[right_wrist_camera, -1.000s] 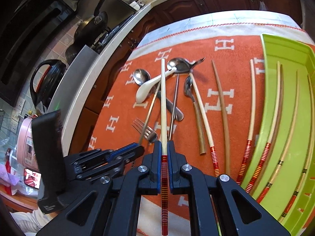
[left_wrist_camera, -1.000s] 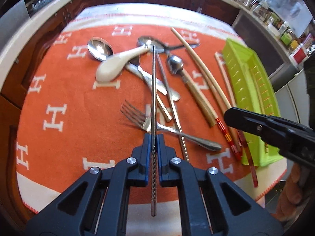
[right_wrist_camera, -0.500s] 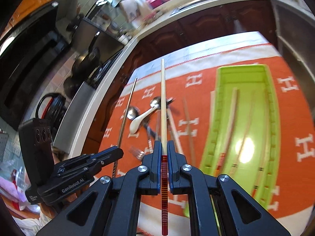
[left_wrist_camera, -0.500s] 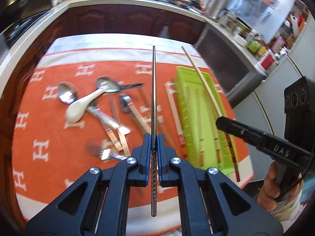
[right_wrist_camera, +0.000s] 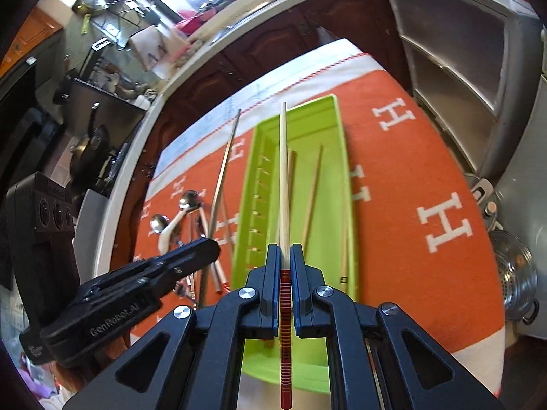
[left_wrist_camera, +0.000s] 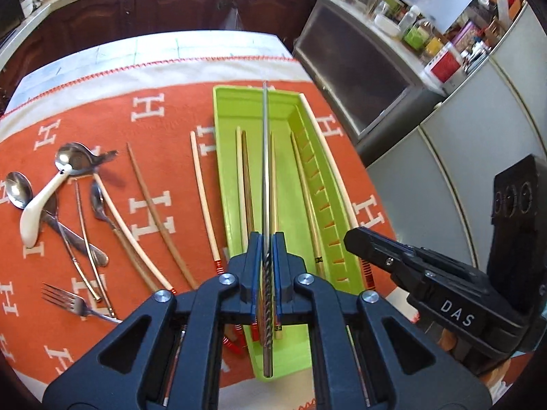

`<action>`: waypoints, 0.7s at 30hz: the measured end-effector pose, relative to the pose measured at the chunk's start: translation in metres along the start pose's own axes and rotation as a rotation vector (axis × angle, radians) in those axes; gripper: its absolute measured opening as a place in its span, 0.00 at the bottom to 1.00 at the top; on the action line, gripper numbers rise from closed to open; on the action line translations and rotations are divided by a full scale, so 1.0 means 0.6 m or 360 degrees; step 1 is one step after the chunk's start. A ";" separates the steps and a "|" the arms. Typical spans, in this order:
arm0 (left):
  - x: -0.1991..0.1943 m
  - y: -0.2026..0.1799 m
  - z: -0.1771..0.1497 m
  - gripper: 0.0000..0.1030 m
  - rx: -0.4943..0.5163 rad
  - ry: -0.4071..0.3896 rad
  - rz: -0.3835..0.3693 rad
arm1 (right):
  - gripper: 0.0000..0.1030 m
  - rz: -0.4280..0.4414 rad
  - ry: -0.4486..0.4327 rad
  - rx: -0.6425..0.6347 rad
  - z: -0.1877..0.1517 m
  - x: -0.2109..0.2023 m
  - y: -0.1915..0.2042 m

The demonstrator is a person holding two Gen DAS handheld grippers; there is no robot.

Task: Organize utensils
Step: 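Carry both chopsticks into the green tray and open both tools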

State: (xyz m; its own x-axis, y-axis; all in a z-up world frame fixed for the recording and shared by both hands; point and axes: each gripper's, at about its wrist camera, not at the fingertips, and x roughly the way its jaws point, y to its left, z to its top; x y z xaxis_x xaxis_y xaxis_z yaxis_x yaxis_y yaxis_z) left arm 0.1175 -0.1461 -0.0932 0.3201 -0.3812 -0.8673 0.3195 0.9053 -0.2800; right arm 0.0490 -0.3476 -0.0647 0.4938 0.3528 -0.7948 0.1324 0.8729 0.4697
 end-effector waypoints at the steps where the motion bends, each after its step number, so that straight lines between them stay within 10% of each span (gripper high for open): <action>1: 0.005 -0.002 -0.001 0.04 0.0012 0.0008 0.0019 | 0.06 -0.0022 0.0006 0.0006 0.000 0.004 -0.005; 5: 0.008 -0.008 -0.009 0.15 0.0059 0.0016 0.0067 | 0.33 -0.0087 0.0027 -0.0028 -0.001 0.031 -0.008; 9: -0.014 0.006 -0.021 0.46 0.0051 -0.0057 0.0145 | 0.35 -0.0088 0.0030 -0.0063 -0.003 0.046 0.001; 21: -0.116 0.159 -0.077 0.47 -0.0190 -0.0170 0.0384 | 0.35 -0.0057 0.0097 -0.0260 -0.020 0.065 0.070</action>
State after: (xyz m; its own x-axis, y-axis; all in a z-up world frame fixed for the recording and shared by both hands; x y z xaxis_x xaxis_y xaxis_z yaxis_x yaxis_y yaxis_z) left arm 0.0843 -0.0248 -0.0787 0.4683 -0.1637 -0.8683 0.1173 0.9855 -0.1226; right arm 0.0635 -0.2928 -0.0805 0.4378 0.3358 -0.8340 0.0053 0.9266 0.3759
